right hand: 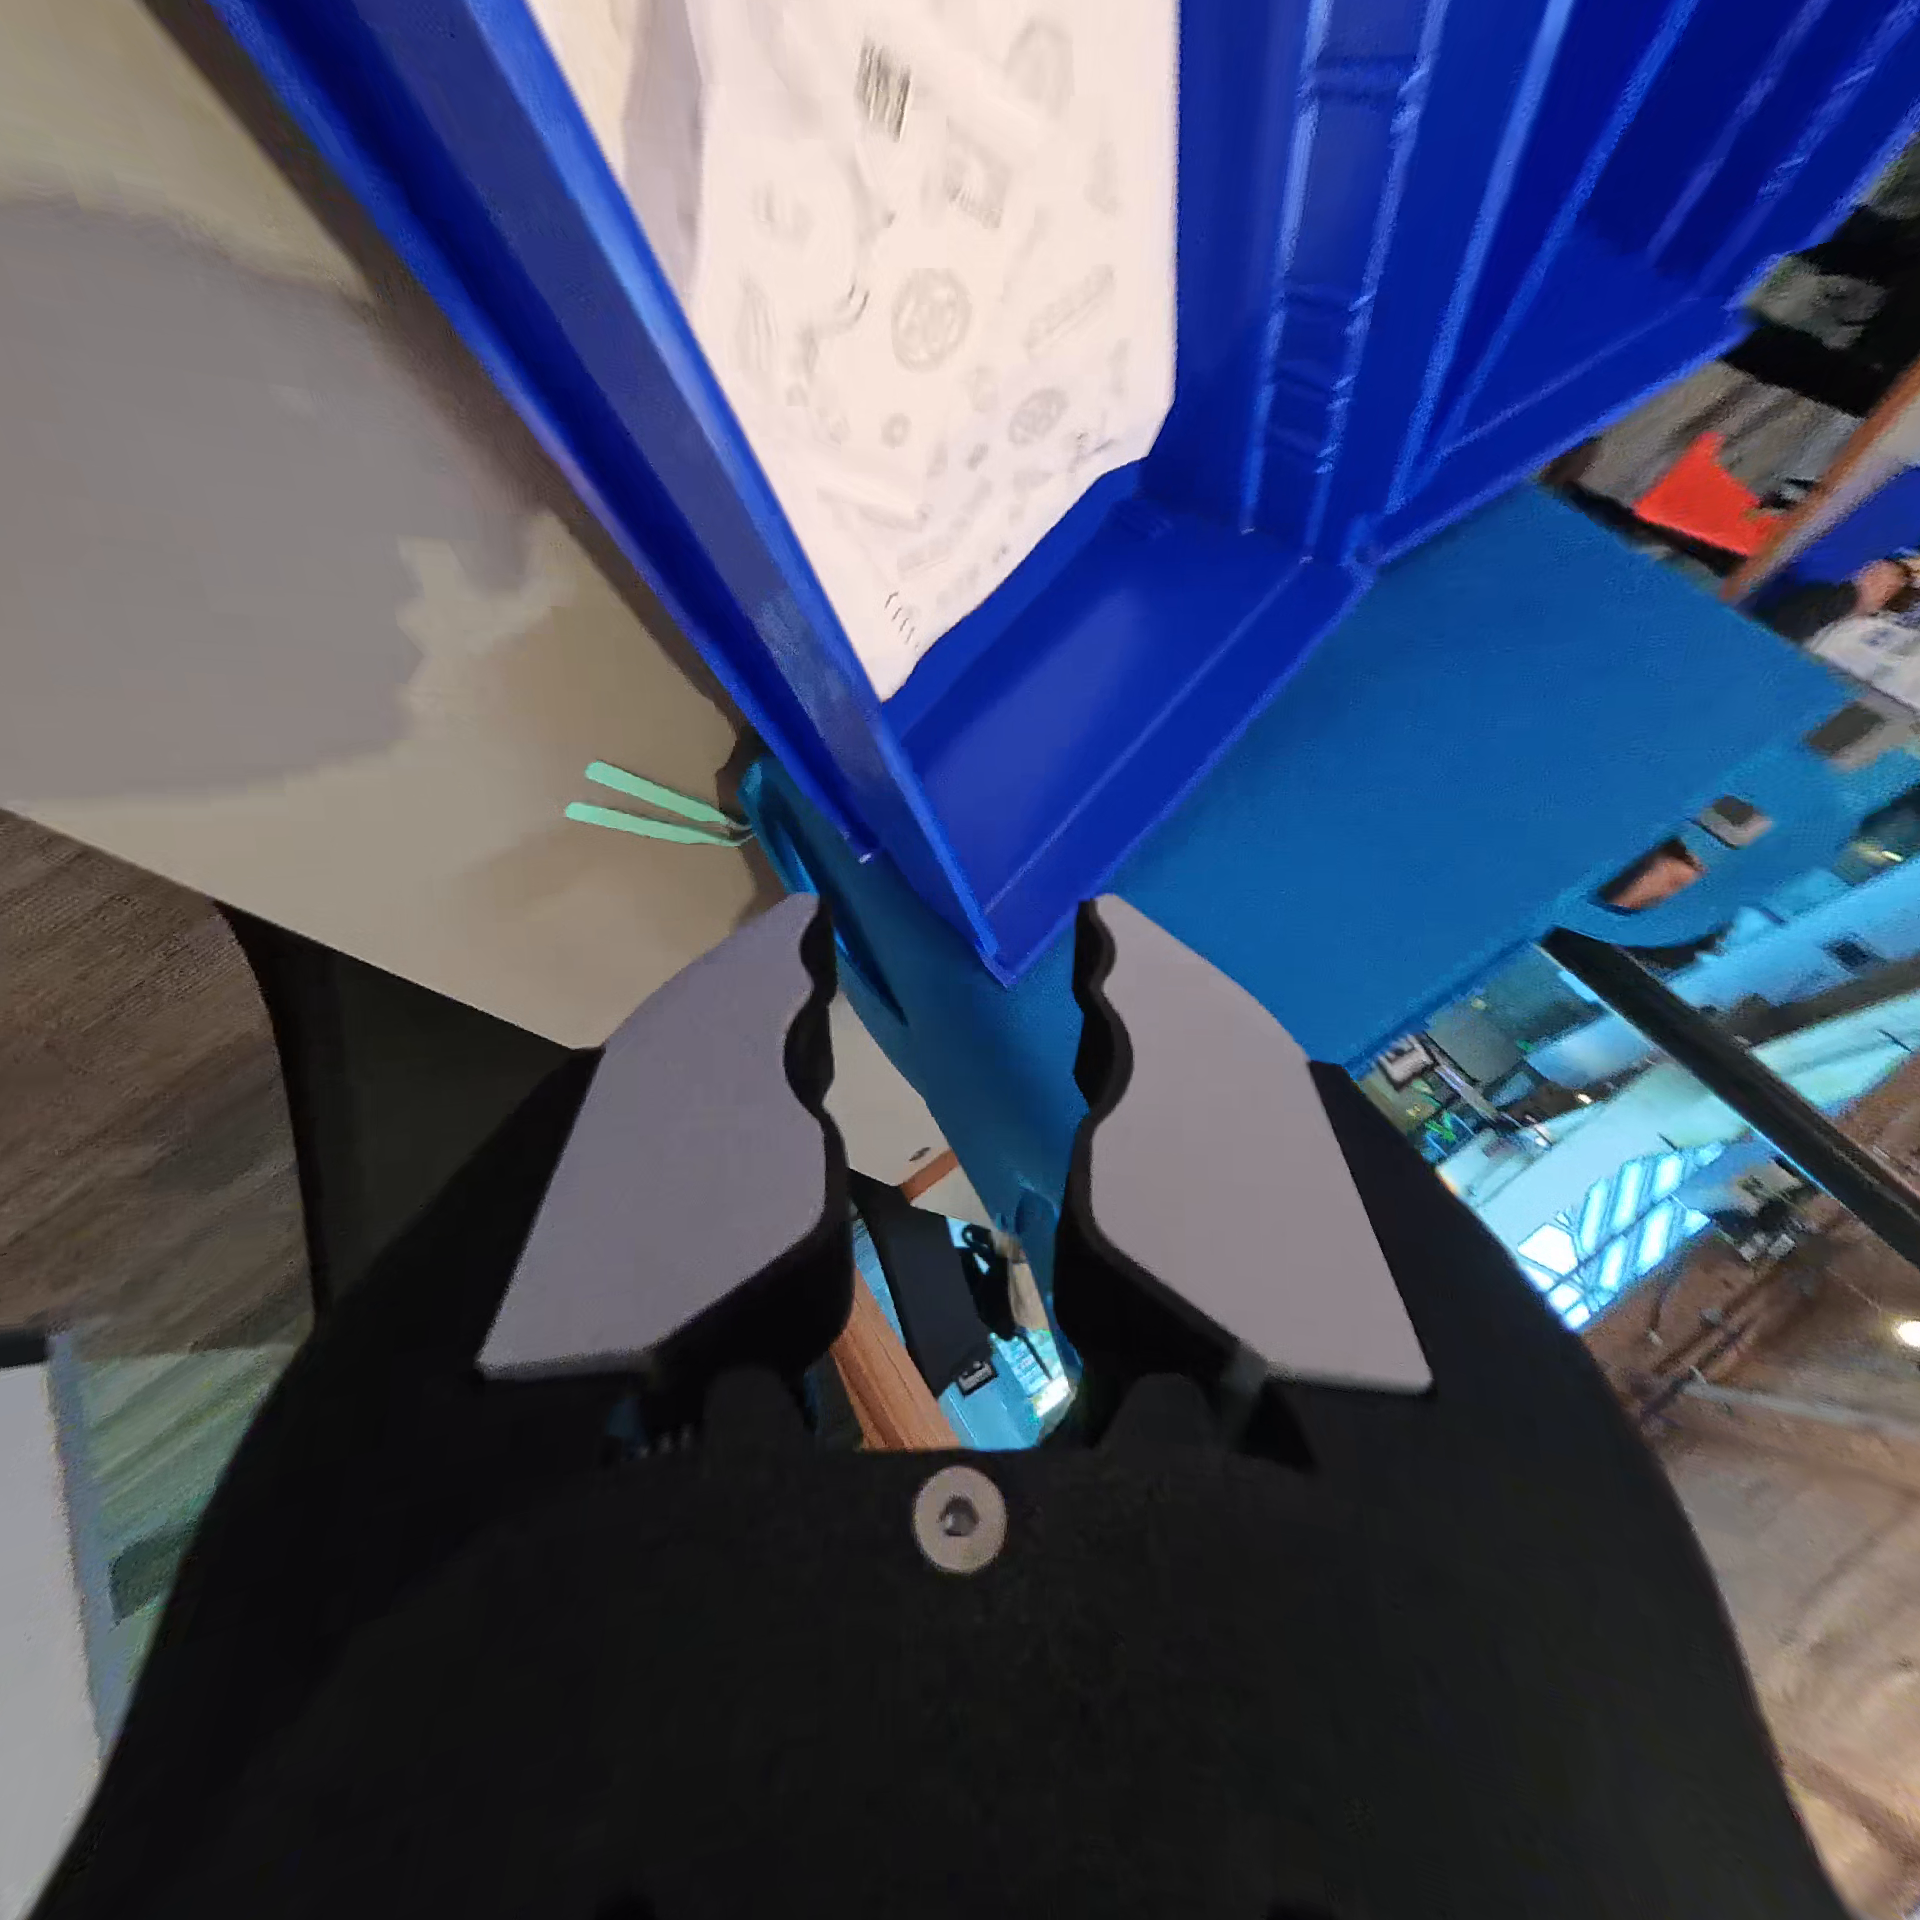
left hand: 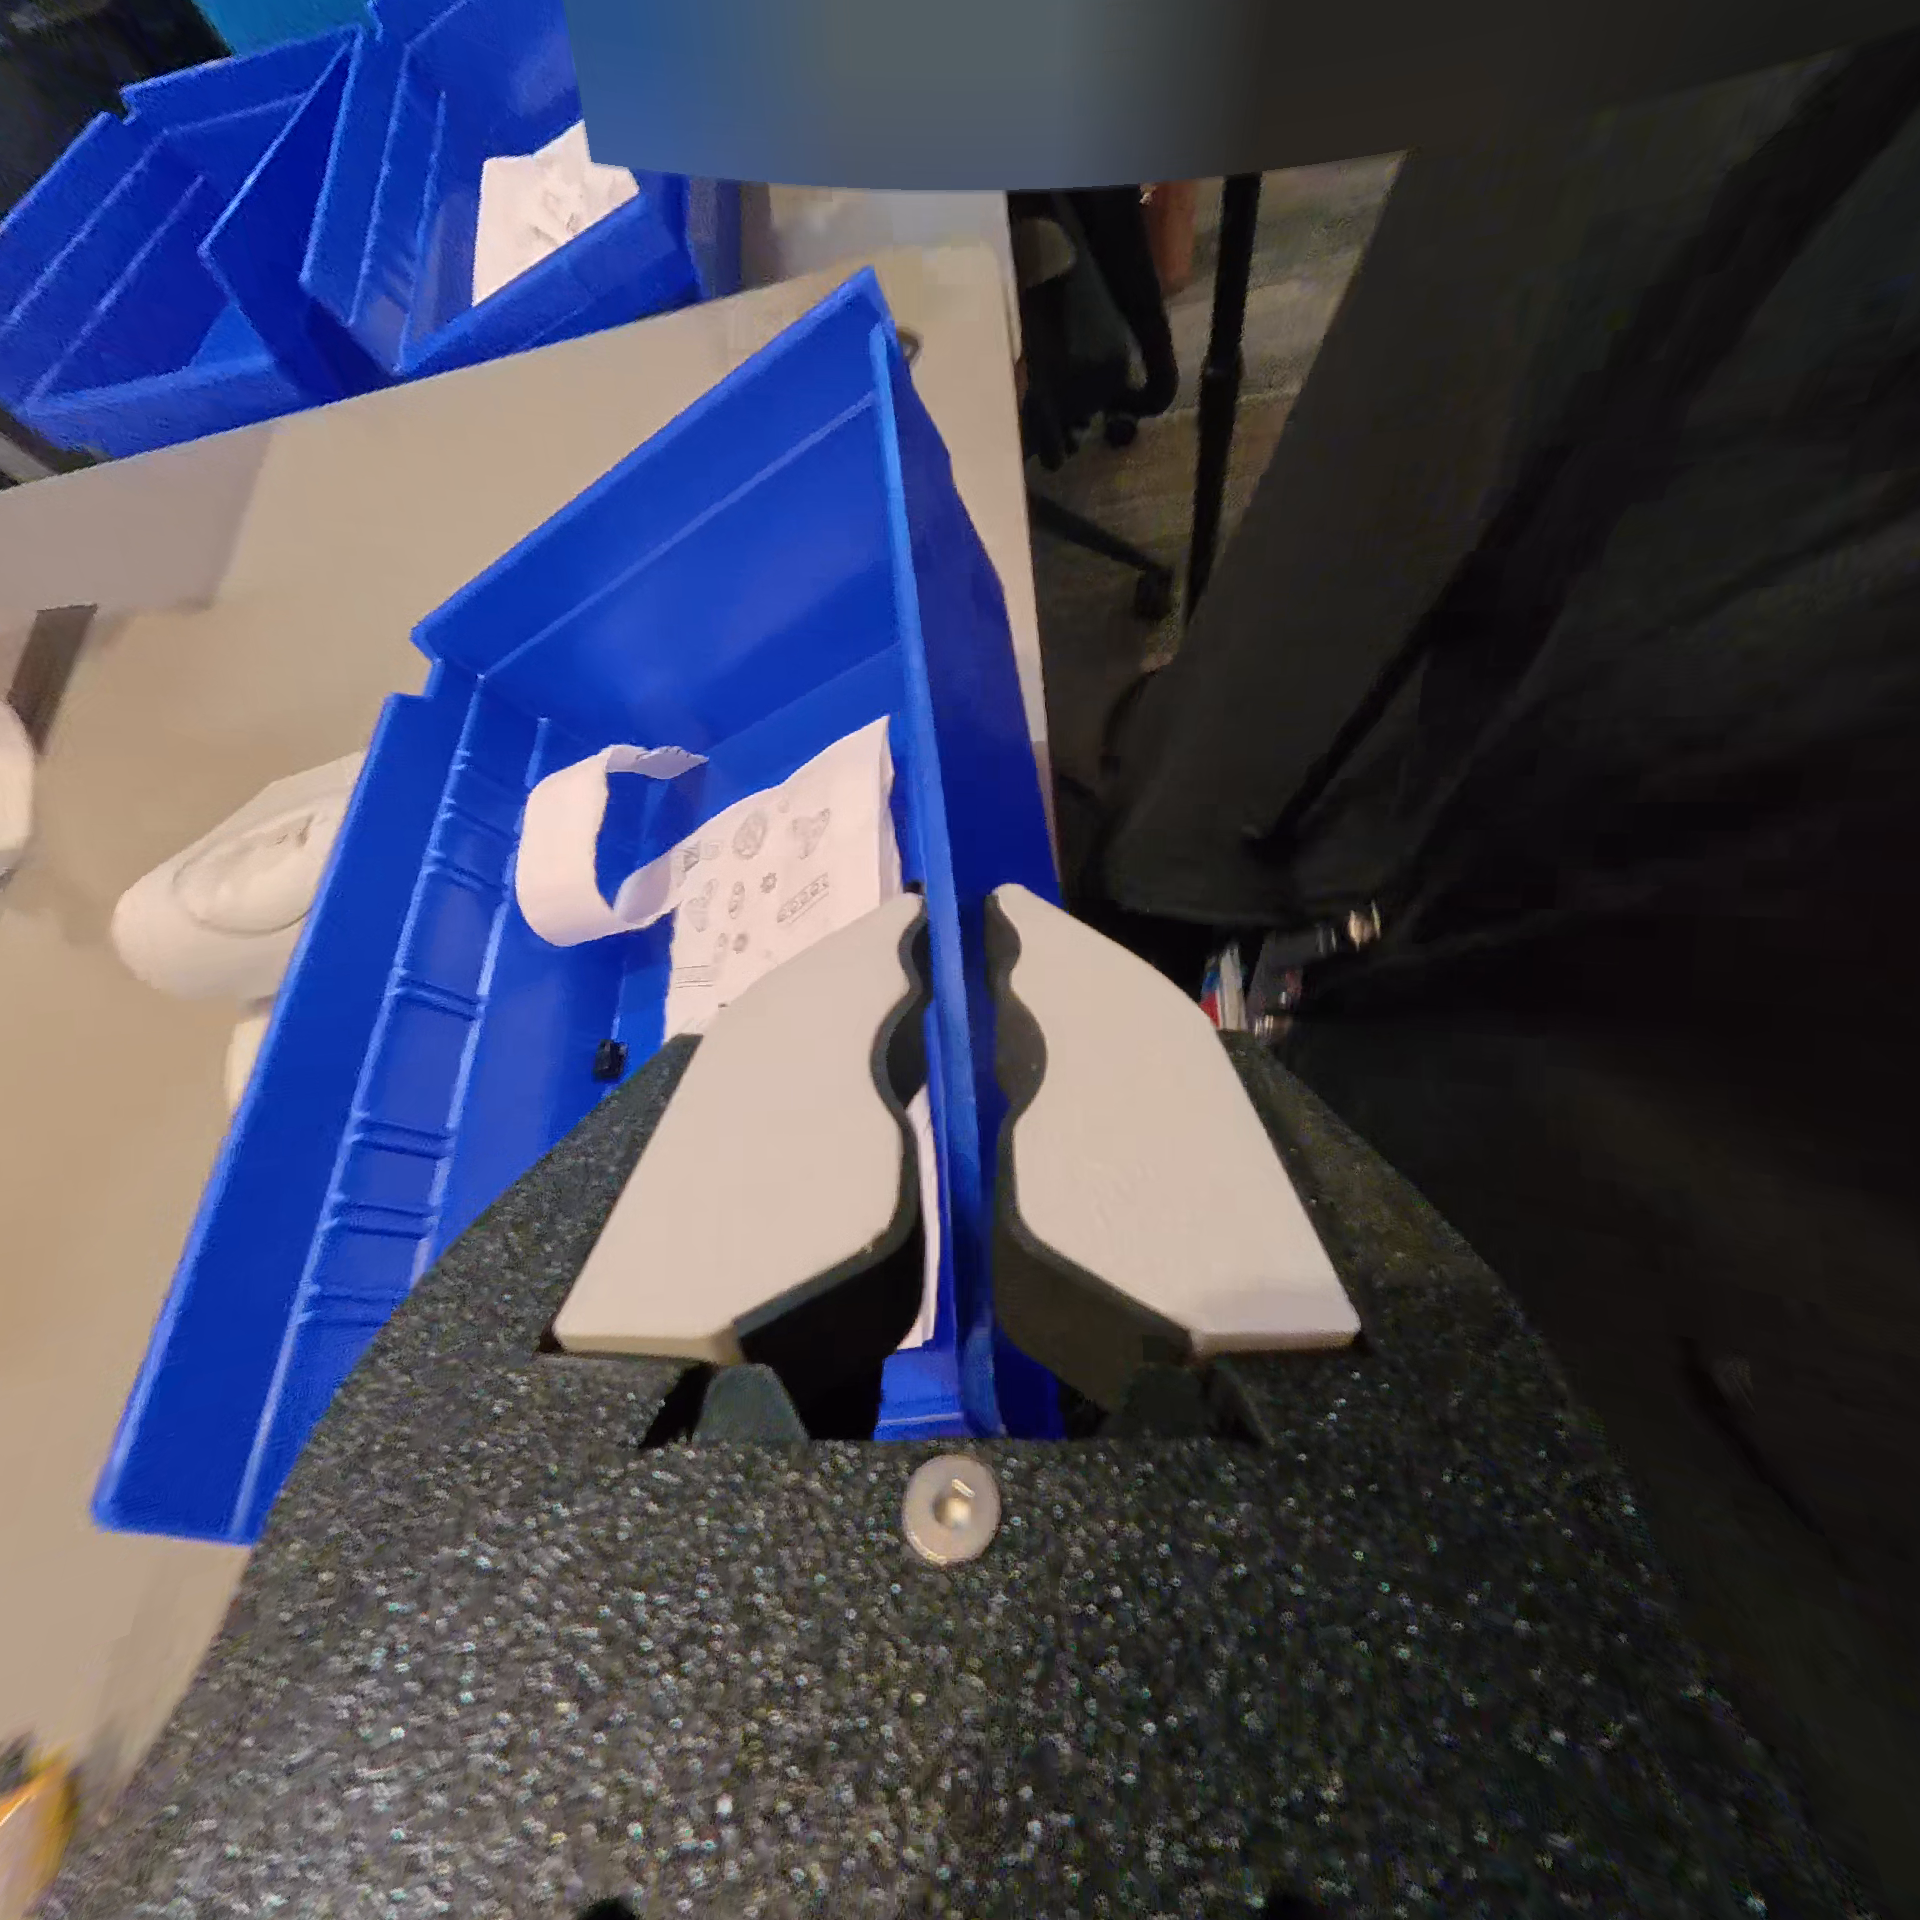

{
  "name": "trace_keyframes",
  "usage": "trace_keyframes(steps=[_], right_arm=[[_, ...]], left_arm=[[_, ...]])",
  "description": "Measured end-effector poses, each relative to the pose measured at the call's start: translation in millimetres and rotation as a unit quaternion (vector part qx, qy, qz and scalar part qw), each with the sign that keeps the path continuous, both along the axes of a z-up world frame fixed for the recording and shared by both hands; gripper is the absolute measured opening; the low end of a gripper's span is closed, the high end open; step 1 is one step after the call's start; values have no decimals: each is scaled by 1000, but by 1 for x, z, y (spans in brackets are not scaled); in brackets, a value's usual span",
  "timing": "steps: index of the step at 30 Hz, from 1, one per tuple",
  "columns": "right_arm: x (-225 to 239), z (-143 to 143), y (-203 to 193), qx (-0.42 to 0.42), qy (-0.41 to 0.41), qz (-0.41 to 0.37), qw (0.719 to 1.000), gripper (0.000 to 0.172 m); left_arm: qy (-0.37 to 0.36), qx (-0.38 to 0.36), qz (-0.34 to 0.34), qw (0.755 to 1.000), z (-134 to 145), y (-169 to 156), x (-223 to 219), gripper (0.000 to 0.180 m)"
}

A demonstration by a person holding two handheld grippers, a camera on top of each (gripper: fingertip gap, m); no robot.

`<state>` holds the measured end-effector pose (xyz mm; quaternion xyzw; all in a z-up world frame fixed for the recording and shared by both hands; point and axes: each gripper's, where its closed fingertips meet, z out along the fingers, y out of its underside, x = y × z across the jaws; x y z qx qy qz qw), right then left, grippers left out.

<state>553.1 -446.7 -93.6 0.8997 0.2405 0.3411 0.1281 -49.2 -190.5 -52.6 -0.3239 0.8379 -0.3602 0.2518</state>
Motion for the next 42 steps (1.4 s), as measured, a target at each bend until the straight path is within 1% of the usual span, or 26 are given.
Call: trace_keyframes(steps=[2, 4, 6, 8, 10, 12, 14, 16, 18, 20, 21, 22, 23, 24, 26, 27, 28, 30, 33, 35, 37, 40, 42], right_arm=[[-36, 16, 19, 26, -27, 13, 999, 46], [-88, 26, 42, 64, -28, 39, 997, 46], [-152, 30, 64, 107, -1, 91, 990, 44], [-217, 34, 81, 149, 35, 148, 977, 42], [-267, 42, 93, 185, 61, 177, 965, 40], [-299, 48, 101, 214, 75, 181, 957, 40], [-318, 44, 107, 228, 95, 170, 954, 40], [-321, 32, 109, 229, 103, 148, 956, 40], [-310, 17, 106, 232, 98, 109, 962, 42], [-297, 3, 100, 250, 96, 70, 961, 43], [-291, -3, 97, 267, 100, 54, 957, 43], [-288, -8, 95, 285, 105, 46, 952, 42], [-284, -13, 94, 300, 107, 42, 947, 42], [-279, -17, 92, 311, 102, 40, 944, 42], [-267, -25, 90, 324, 87, 41, 941, 42], [-263, -29, 91, 333, 86, 42, 938, 38], [-262, -32, 94, 352, 101, 43, 930, 35], [-261, -30, 102, 392, 134, 45, 909, 34], [-251, -33, 109, 404, 161, 50, 899, 33], [-236, -33, 112, 392, 153, 63, 905, 32], [-222, -32, 116, 373, 140, 85, 913, 31], [-197, -30, 125, 328, 105, 113, 932, 31], [-180, -29, 132, 282, 69, 132, 948, 28]], left_arm=[[6, -28, -18, 999, -8, -17, 15, 8], [7, -40, -37, 999, -19, -32, 32, 7], [4, -41, -55, 998, -28, -46, 49, 7], [12, -65, -54, 996, -33, -59, 69, 5], [14, -83, -52, 995, -37, -76, 90, 5], [11, -92, -46, 995, -43, -92, 112, 5], [-4, -95, -38, 995, -48, -108, 134, 5], [-12, -97, -25, 995, -56, -122, 155, 6], [-23, -103, -13, 994, -61, -134, 171, 7], [-41, -154, -22, 987, -53, -148, 173, 13], [-44, -181, -34, 982, -47, -153, 169, 18], [-47, -202, -44, 977, -42, -156, 164, 30], [-52, -215, -56, 974, -38, -156, 158, 38], [-62, -223, -66, 971, -34, -152, 151, 39], [-88, -236, -71, 965, -27, -134, 139, 39], [-95, -243, -69, 963, -25, -123, 134, 39], [-95, -251, -68, 961, -26, -110, 129, 39], [-83, -260, -54, 960, -33, -83, 123, 39], [-59, -263, -19, 963, -53, -44, 119, 39], [-44, -269, 1, 962, -64, -25, 116, 39], [-26, -272, 7, 962, -74, -13, 111, 39], [-15, -262, 0, 965, -81, -4, 105, 39], [-11, -254, -10, 967, -83, -2, 102, 39]])
